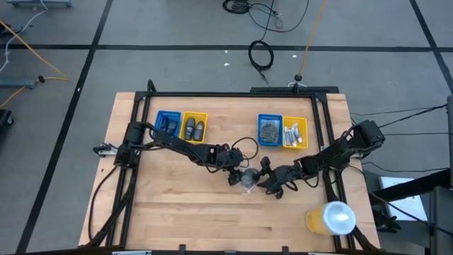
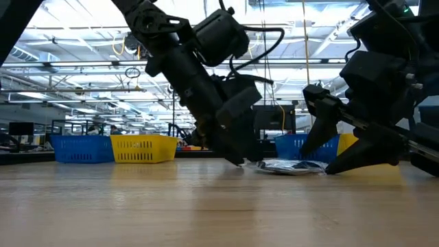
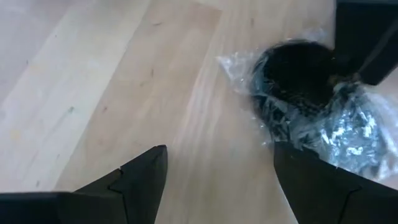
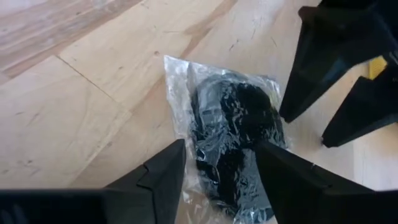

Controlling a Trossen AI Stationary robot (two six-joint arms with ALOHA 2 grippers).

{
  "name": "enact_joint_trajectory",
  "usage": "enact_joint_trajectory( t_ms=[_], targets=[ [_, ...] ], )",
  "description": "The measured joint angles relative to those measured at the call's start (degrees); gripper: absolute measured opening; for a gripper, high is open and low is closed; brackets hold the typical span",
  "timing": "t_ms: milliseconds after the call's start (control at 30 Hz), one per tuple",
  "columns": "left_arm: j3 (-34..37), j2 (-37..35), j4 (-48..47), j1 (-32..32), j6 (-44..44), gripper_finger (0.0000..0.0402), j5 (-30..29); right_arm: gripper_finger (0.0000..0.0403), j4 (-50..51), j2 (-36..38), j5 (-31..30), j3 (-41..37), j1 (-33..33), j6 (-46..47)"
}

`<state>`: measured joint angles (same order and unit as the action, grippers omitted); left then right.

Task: Pick & Place Travel size toiletries
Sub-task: Put the black hairbrush into the right blue bin

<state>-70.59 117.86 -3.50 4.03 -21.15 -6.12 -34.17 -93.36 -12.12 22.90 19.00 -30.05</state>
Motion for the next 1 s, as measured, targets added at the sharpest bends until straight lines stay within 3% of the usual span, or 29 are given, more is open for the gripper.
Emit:
enact_joint_trajectory(
  t_ms=[167,333,533,833,1000],
  targets=[
    [-0.1,1.0,1.8,0.1,0.4,0.0291,0.7,0.0202,-0.1,0.0,0.1,0.3,-1.0,1.6],
    [0.0,1.0,4.5,0.4,2.0,0.0291,3.1,0.0180,0.8,0.0,1.0,0.4,-2.5,4.8],
    [0.0,1.0,5.4,1.1,2.5,0.0291,4.7,0.0127,1.1,0.0,0.8,0.4,-3.2,5.3],
    [0.0,-2.4,6.6,1.7,2.8,0.0292,4.1,0.0010,2.6,0.0,-0.2,0.4,-3.5,5.2],
    [0.0,-4.8,6.3,4.8,9.4,0.0292,-1.1,0.0005,1.8,0.2,0.1,0.4,-3.5,5.4]
  ],
)
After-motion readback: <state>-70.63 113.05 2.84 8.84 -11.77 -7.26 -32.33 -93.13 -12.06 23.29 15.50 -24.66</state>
